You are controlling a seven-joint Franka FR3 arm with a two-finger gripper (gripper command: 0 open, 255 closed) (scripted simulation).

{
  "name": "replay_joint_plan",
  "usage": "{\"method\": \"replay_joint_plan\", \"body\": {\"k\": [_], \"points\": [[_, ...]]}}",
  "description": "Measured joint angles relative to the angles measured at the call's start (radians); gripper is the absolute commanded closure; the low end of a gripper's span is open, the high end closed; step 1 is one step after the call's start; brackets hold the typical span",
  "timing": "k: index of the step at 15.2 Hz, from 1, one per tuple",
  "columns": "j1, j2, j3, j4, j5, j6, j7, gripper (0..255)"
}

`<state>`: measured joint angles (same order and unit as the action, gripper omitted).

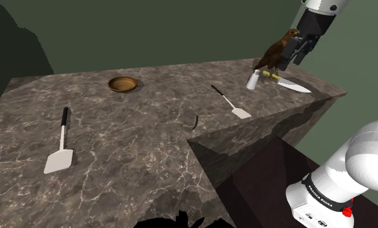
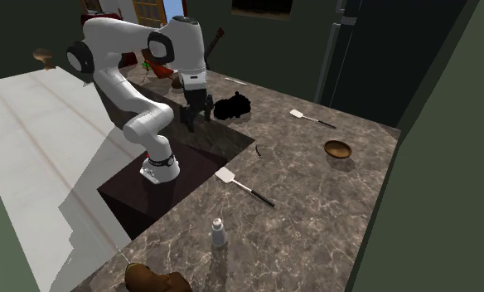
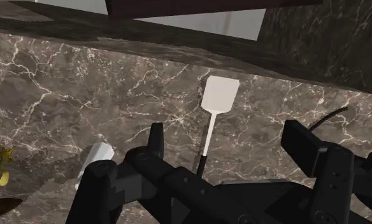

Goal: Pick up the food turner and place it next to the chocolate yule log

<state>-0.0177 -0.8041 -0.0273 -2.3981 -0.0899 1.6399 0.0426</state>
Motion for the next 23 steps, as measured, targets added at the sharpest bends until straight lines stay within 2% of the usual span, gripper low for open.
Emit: {"method": "replay_joint_plan", "body": {"k": [3, 12, 19, 23], "points": [[-0.001, 0.026, 0.000, -0.018, 0.004, 0.043, 0.011, 0], [-0.008, 0.270, 0.000, -0.075, 0.028, 0.350, 0.087, 0], [-0.009, 0.534, -0.003, -0.030, 0.053, 0.577, 0.136, 0], [-0.010, 0.668, -0.006, 0.017, 0.067, 0.669, 0.151, 0]]}}
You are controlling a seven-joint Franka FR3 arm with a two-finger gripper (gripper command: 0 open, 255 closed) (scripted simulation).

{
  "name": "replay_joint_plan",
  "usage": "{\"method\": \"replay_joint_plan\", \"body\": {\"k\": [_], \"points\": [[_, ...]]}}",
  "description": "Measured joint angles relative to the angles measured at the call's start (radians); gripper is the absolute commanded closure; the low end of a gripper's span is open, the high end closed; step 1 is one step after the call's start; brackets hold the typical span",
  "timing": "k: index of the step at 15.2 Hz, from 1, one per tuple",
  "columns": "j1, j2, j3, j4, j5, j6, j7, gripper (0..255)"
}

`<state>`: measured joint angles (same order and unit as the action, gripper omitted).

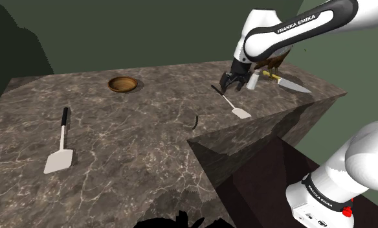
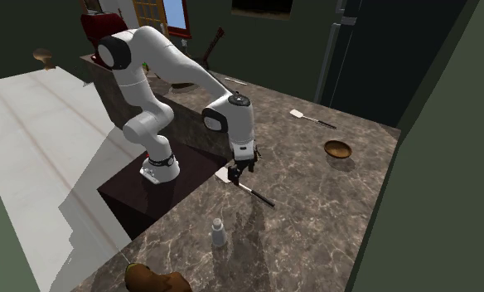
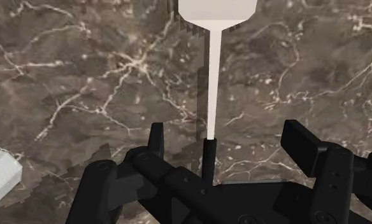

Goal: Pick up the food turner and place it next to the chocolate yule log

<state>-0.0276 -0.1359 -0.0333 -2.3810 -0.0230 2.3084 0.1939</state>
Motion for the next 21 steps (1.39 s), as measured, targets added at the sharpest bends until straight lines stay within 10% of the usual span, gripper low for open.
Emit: {"method": "replay_joint_plan", "body": {"k": [13, 14, 21], "points": [[-0.001, 0.081, -0.002, -0.032, 0.003, 0.114, 0.001, 0], [-0.001, 0.081, -0.002, -0.032, 0.003, 0.114, 0.001, 255], [-0.001, 0.081, -0.002, -0.031, 0.003, 0.114, 0.001, 255]]}}
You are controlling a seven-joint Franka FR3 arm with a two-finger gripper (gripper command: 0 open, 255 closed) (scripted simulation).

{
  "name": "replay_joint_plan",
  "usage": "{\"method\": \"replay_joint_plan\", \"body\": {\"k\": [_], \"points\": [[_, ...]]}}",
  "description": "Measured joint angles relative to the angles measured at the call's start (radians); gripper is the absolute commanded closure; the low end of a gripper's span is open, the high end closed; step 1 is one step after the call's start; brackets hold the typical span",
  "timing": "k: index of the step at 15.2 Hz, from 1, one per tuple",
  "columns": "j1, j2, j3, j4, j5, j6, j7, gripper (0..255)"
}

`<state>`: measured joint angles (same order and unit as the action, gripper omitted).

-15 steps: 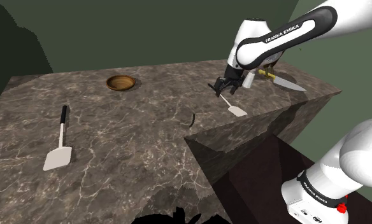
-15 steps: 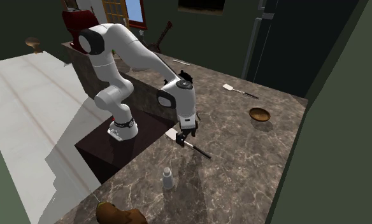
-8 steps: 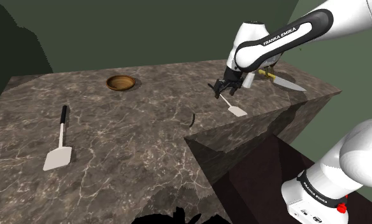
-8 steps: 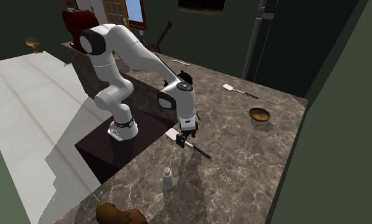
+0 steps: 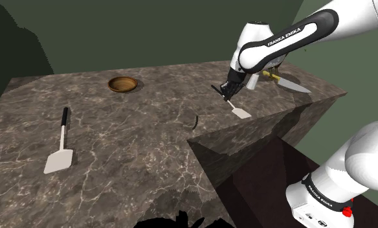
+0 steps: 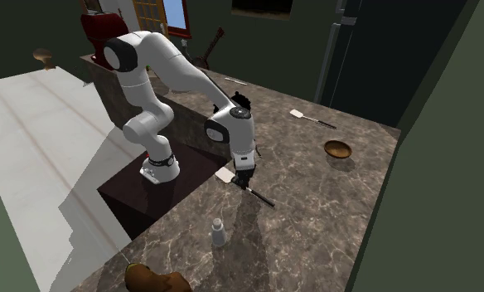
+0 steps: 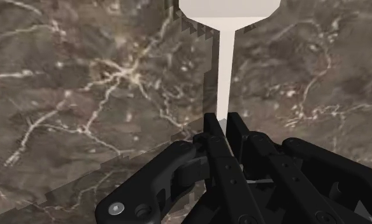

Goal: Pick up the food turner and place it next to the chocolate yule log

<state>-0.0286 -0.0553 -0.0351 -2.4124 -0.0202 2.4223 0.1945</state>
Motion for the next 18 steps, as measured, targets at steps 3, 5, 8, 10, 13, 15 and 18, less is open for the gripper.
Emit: {"method": "replay_joint_plan", "body": {"k": [3, 5, 8, 10, 13, 15, 18], "points": [[0.000, 0.000, 0.000, 0.000, 0.000, 0.000, 0.000, 255], [0.000, -0.013, 0.000, 0.005, 0.000, -0.017, 0.001, 255], [0.001, -0.036, 0.001, 0.019, -0.001, -0.055, 0.001, 255], [0.000, -0.051, 0.001, 0.034, -0.001, -0.084, 0.000, 255], [0.001, -0.076, 0.002, 0.052, -0.001, -0.128, 0.001, 255], [0.000, -0.089, 0.000, 0.065, -0.001, -0.154, -0.001, 255], [0.001, -0.111, 0.002, 0.087, -0.001, -0.197, 0.000, 255]]}}
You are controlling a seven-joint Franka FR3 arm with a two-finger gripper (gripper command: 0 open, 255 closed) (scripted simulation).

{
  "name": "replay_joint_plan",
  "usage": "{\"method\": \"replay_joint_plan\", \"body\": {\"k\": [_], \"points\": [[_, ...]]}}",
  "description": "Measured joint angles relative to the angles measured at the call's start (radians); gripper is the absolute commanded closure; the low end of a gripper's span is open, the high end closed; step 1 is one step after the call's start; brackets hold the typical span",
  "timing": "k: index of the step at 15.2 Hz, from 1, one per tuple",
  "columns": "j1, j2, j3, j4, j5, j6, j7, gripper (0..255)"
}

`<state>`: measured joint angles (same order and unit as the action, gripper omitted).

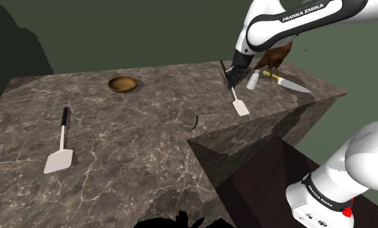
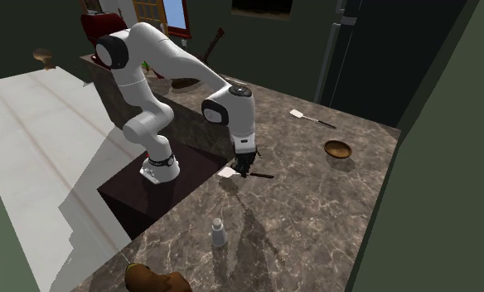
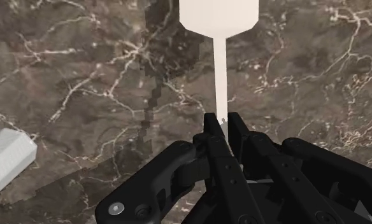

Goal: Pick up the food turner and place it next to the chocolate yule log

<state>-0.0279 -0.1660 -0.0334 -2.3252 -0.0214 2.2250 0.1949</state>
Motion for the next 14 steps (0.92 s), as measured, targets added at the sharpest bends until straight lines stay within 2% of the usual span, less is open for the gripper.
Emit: {"method": "replay_joint_plan", "body": {"k": [14], "points": [[0.000, -0.061, 0.001, 0.129, 0.000, -0.190, -0.002, 255]]}}
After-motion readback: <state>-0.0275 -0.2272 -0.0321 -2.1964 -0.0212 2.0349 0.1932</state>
